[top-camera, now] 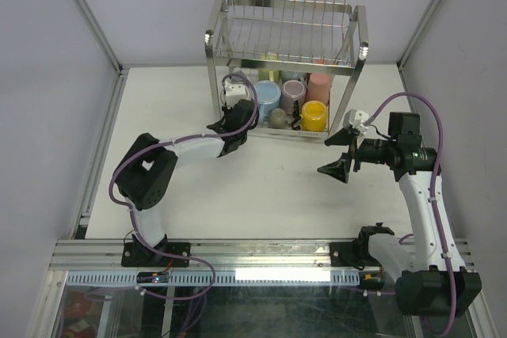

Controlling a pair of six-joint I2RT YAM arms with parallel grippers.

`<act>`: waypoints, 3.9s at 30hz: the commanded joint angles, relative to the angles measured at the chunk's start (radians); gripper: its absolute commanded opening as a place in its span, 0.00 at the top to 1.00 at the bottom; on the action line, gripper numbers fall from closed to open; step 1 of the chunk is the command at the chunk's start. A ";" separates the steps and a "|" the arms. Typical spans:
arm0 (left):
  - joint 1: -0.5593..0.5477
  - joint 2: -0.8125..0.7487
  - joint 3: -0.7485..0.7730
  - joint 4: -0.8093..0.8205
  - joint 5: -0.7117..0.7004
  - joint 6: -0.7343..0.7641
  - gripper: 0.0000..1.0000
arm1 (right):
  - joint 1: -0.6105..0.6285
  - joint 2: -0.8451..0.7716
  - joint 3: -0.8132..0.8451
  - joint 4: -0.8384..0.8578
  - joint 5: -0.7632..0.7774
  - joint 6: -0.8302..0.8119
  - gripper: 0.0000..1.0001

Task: Load the cups into the dish rack
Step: Turn the cup upside down in the dish rack, then reset both arms

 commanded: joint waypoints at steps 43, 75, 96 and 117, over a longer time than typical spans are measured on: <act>0.009 -0.077 0.042 0.076 0.117 0.027 0.62 | 0.000 -0.015 0.012 0.008 -0.022 -0.016 0.09; 0.075 -0.731 -0.556 0.320 0.778 0.117 0.01 | -0.051 -0.019 0.023 0.226 0.234 0.301 0.06; 0.620 -0.874 0.071 -0.155 1.145 0.052 0.01 | -0.161 0.169 0.659 0.277 0.663 0.665 0.00; 0.620 -0.906 0.255 -0.160 1.098 0.031 0.01 | -0.165 0.258 0.933 0.264 0.563 0.960 0.00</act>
